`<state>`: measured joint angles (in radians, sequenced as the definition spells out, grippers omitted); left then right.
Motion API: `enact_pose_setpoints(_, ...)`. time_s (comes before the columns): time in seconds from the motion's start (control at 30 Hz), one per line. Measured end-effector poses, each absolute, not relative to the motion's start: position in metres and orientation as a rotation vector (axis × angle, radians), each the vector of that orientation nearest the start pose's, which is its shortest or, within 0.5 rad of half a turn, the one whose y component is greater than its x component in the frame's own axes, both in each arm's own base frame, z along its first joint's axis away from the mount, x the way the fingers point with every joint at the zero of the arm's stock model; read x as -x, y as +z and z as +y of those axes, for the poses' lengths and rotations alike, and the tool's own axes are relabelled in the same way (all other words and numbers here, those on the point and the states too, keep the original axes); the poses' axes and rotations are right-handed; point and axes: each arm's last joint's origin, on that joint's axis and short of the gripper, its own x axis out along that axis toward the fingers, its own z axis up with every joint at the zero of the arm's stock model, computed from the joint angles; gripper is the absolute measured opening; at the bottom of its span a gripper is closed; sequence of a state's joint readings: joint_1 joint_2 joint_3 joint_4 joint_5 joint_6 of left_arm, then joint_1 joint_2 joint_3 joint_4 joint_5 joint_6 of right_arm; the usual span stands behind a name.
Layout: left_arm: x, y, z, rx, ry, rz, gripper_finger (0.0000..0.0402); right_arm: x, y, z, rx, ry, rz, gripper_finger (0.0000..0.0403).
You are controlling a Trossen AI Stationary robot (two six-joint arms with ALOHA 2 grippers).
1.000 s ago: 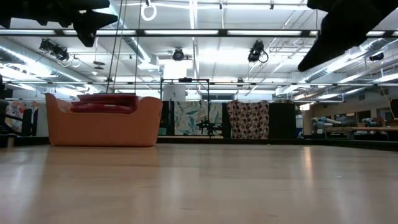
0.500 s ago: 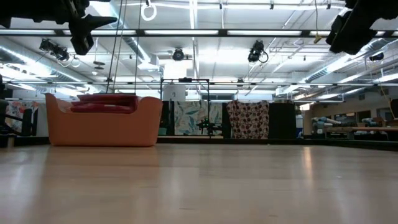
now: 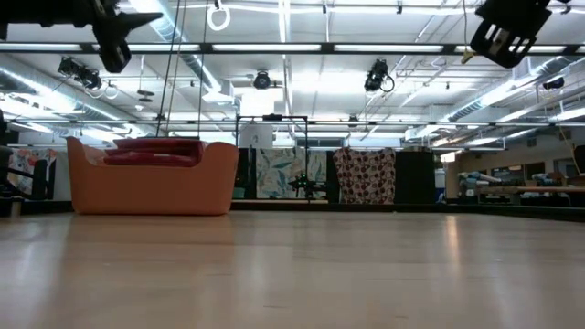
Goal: Sort popcorn bags into baskets
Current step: Return to Home Position
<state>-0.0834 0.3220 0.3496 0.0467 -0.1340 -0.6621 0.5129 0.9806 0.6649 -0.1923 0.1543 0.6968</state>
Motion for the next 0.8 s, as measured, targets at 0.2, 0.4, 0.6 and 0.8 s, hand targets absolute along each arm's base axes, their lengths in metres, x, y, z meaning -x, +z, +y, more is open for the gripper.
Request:
enact_pose_setpoints(0.2, -0.089, 0.271, -0.003, 0.681, -0.014, -0.205, 0.0172, -0.174, 0.248, 0.093, -0.597, 0.252, 0.366, 0.017)
enact_pose_setpoints(0.4, -0.08, 0.275, -0.002, 0.686, -0.034, -0.269, 0.0172, -0.159, 0.232, 0.085, -0.64, 0.294, 0.256, 0.017)
enact_pose_setpoints(0.6, -0.089, 0.249, -0.003, 0.691, -0.058, -0.355, 0.0172, -0.146, 0.213, 0.077, -0.641, 0.294, 0.255, 0.017)
enact_pose_setpoints(0.8, -0.095, 0.212, -0.003, 0.686, -0.036, -0.291, 0.0172, -0.137, 0.193, 0.072, -0.63, 0.284, 0.283, 0.017)
